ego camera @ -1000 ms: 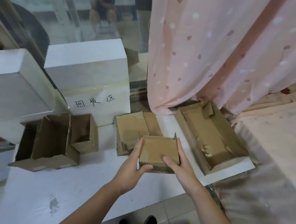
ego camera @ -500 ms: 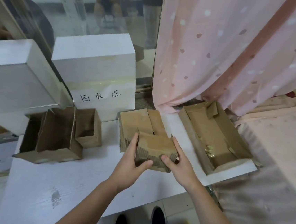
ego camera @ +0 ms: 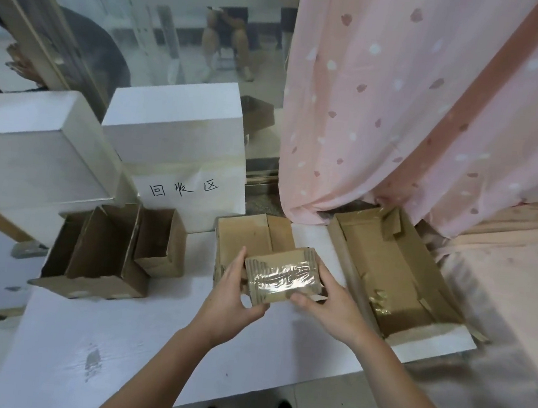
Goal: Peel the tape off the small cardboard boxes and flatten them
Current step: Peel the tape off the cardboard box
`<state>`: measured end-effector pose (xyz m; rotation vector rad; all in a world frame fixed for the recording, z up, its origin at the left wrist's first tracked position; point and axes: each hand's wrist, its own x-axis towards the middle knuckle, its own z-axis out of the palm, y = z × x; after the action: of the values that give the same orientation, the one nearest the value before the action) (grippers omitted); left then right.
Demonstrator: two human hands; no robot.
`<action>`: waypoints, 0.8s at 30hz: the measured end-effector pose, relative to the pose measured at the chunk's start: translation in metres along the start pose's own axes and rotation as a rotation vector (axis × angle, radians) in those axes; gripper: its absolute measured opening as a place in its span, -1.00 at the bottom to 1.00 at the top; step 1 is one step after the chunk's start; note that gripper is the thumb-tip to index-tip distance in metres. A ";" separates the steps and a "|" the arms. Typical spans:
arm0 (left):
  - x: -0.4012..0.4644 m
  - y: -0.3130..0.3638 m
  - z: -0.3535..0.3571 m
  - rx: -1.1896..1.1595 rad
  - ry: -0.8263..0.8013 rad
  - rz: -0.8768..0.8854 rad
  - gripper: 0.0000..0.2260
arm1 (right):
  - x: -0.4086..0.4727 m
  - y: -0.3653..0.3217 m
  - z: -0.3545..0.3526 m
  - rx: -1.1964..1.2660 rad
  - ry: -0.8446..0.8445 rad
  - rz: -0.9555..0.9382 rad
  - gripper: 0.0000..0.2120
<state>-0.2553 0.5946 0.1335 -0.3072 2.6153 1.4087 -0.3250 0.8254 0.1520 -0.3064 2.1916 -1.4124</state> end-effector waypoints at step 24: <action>-0.042 0.023 -0.015 -0.185 0.165 -0.020 -0.19 | 0.000 -0.016 0.044 0.055 0.326 -0.100 -0.52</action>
<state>-0.2209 0.5989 0.1705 -0.4907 2.6023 1.6896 -0.3025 0.7840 0.1517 -0.1771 2.4174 -1.6736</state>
